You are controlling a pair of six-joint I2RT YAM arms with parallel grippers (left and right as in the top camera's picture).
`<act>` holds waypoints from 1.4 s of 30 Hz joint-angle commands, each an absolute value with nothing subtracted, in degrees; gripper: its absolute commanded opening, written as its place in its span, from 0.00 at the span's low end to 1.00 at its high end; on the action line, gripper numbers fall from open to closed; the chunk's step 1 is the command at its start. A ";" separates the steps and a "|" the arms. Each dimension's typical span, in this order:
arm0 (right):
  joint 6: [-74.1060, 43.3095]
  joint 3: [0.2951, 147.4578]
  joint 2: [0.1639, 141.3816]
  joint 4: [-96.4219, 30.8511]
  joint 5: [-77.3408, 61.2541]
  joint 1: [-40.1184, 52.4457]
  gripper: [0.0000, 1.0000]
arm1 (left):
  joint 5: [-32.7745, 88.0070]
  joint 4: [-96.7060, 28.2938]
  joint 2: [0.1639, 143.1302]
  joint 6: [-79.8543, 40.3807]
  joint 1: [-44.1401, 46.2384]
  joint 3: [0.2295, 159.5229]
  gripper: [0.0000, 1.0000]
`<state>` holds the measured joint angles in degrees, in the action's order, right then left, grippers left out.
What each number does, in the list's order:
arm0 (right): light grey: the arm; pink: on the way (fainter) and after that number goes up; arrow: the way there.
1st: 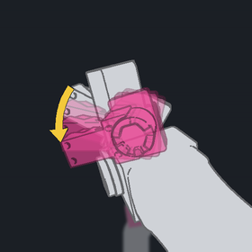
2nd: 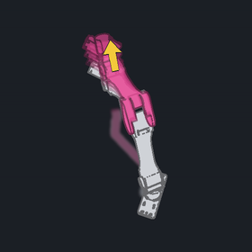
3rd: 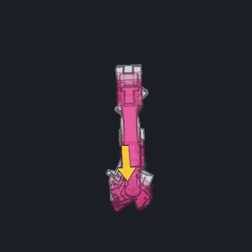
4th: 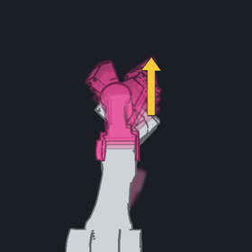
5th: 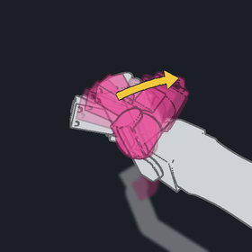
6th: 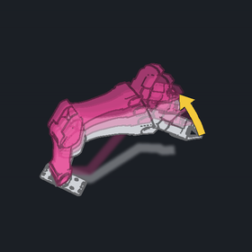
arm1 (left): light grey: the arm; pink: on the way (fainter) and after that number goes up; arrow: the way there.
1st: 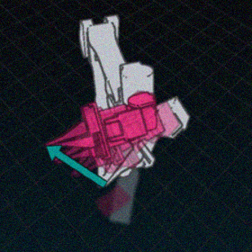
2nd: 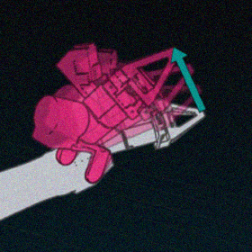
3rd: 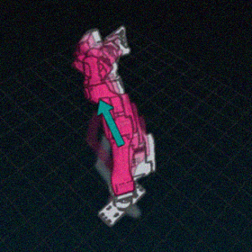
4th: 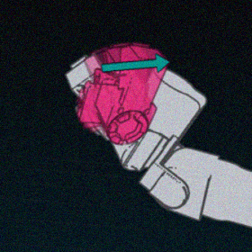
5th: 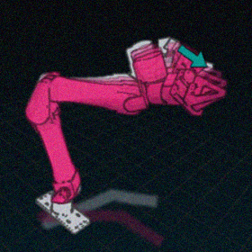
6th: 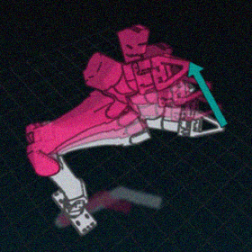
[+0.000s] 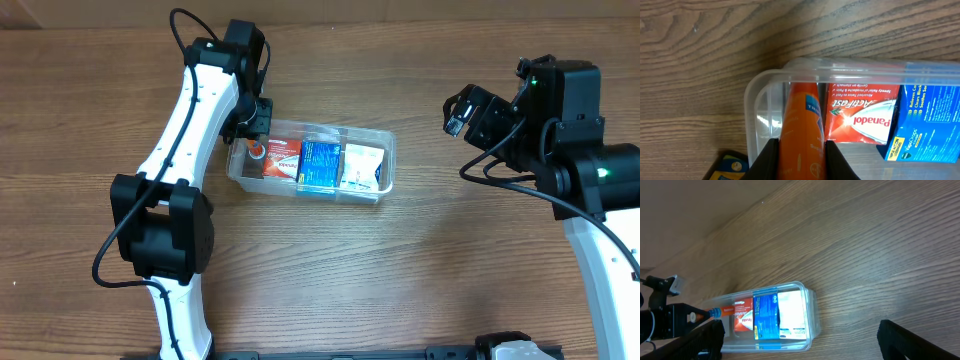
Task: Pack container
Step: 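Place the orange tube upright into the container's left end, then grasp the dark brown bottle with the left gripper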
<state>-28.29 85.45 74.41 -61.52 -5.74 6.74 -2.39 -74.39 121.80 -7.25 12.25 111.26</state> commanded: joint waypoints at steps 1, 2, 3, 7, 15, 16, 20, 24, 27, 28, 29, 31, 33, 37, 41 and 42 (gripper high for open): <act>-28.14 85.89 73.73 -61.28 -5.67 6.63 1.00 | -1.45 -73.19 123.44 -6.20 11.92 111.63 0.15; -28.14 85.89 73.73 -61.28 -5.67 6.63 1.00 | -1.43 -73.08 123.24 -6.31 11.92 111.66 0.21; -28.14 85.89 73.73 -61.28 -5.67 6.63 1.00 | -1.43 -73.17 123.15 -6.44 11.92 111.70 0.32; -28.14 85.89 73.73 -61.28 -5.67 6.63 1.00 | -1.45 -75.94 122.08 -7.75 11.90 113.54 0.69; -28.14 85.89 73.73 -61.28 -5.67 6.63 1.00 | -1.48 -89.73 117.56 -9.04 11.11 128.16 0.76; -28.14 85.89 73.73 -61.28 -5.67 6.63 1.00 | -1.61 -91.72 116.29 -9.02 10.74 128.86 0.75; -28.14 85.89 73.73 -61.28 -5.67 6.63 1.00 | -1.41 -96.82 110.89 -8.78 8.51 128.16 0.66; -28.14 85.89 73.73 -61.28 -5.67 6.63 1.00 | -1.91 -96.82 104.92 -7.81 6.61 123.55 0.70; -28.14 85.89 73.73 -61.28 -5.67 6.63 1.00 | -5.10 -96.82 101.10 -7.31 5.32 116.64 0.78; -28.14 85.89 73.73 -61.28 -5.67 6.63 1.00 | -5.96 -96.82 100.60 -7.31 4.84 114.48 0.79; -28.14 85.89 73.73 -61.28 -5.67 6.63 1.00 | -6.42 -96.75 100.42 -7.33 4.36 112.18 0.79; -28.14 85.89 73.73 -61.28 -5.67 6.63 1.00 | -6.09 -94.37 100.42 -7.27 3.22 105.69 0.79; -28.14 85.89 73.73 -61.28 -5.67 6.63 1.00 | -4.99 -90.41 100.42 -7.25 2.35 99.70 0.81; -28.14 85.89 73.73 -61.28 -5.67 6.63 1.00 | -2.50 -80.14 100.44 -7.38 -0.56 87.24 0.79; -28.14 85.89 73.73 -61.28 -5.67 6.63 1.00 | -0.23 -72.71 100.44 -5.74 -4.60 80.31 0.78; -28.14 85.89 73.73 -61.28 -5.67 6.63 1.00 | 0.78 -70.81 100.44 -4.78 -5.30 79.18 0.78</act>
